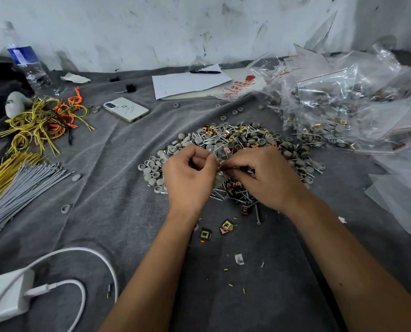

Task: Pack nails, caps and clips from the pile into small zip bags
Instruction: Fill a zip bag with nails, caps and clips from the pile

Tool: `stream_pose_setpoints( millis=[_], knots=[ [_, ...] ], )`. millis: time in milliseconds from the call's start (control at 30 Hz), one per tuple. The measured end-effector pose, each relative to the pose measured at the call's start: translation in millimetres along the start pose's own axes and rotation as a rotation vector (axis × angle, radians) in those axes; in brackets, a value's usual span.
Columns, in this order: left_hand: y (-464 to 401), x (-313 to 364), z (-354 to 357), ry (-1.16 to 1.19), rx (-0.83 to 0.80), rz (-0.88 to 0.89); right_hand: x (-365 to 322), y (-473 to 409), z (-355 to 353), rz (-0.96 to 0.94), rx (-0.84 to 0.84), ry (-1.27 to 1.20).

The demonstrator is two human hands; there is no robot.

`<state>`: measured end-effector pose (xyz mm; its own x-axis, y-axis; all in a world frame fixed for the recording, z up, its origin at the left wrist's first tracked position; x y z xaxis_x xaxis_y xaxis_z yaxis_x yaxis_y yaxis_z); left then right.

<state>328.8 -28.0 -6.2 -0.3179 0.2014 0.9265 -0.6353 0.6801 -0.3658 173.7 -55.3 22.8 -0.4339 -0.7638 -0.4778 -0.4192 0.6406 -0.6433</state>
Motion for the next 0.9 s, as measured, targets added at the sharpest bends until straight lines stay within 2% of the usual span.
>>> stream_pose_setpoints(
  millis=[167, 367, 533, 600, 667, 767, 833, 900],
  knots=[
    [-1.1, 0.8, -2.7, 0.03, 0.029, -0.001, 3.0, 4.7, 12.3, -0.005, -0.113, 0.071],
    [-1.6, 4.3, -6.9, 0.059, 0.067, 0.002, 1.5, 1.9, 7.6, 0.034, -0.044, 0.027],
    [-1.1, 4.2, -8.1, 0.037, 0.077, 0.02, -0.9, 9.0, 24.5, 0.006, -0.238, 0.086],
    [-0.8, 2.3, -6.0, 0.032, 0.061, 0.017, -5.0, 4.3, 15.8, 0.002, -0.137, 0.034],
    [-0.2, -0.9, -2.5, 0.016, 0.026, -0.004, -3.4, -1.4, -2.1, 0.037, 0.068, 0.011],
    [2.2, -2.5, 2.3, -0.04, -0.024, -0.005, 14.9, -2.6, -27.4, 0.191, 0.3, 0.141],
    [4.2, 0.3, 4.1, -0.079, -0.044, 0.031, 32.3, 1.5, -37.3, 0.3, 0.345, 0.307],
    [5.1, 3.1, 4.7, -0.098, -0.054, 0.06, 48.9, 6.2, -41.0, 0.399, 0.317, 0.434]
  ],
)
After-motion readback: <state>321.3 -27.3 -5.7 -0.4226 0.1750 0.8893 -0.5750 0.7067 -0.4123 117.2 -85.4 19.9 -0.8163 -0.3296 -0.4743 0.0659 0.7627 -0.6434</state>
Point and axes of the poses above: each hand's wrist, its own y-axis away from the middle knuckle, its own z-axis out of the palm, x = y × z, the point moved 7 cm from there along -y, towards the middle knuckle, and after that the axes turned 12 degrees about x, right-handed, at the moved point
